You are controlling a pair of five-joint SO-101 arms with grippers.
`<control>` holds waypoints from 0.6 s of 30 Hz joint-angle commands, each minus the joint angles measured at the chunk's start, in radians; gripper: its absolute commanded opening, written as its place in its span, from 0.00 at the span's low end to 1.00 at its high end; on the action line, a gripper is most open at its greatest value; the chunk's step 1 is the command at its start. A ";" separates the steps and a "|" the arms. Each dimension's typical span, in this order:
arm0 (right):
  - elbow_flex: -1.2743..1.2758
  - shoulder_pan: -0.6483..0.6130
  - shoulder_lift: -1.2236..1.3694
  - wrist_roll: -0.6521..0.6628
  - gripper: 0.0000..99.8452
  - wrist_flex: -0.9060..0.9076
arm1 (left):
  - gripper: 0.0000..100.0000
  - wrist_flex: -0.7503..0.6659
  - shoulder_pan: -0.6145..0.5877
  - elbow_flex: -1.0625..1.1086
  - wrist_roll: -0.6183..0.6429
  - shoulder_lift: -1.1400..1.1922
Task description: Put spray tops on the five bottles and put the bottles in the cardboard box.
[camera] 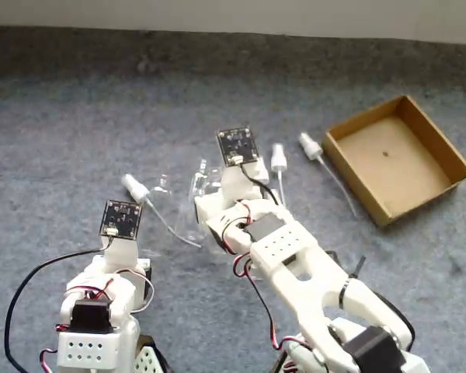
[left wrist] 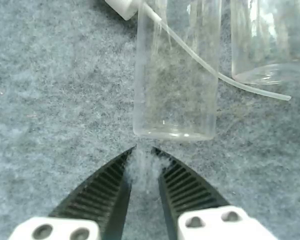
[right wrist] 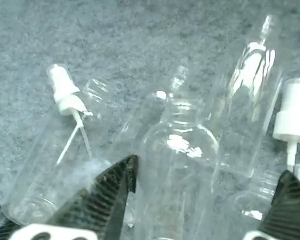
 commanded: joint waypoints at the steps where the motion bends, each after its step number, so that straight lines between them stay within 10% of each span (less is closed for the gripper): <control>1: -0.047 0.013 0.076 -0.006 0.38 -0.022 | 0.01 0.003 0.019 0.021 -0.008 0.002; 11: -0.153 0.061 0.153 0.040 0.11 -0.022 | 0.01 0.003 0.019 0.021 -0.008 0.002; 18: -0.153 0.074 0.053 0.127 0.11 -0.018 | 0.01 0.003 0.019 0.021 -0.008 0.002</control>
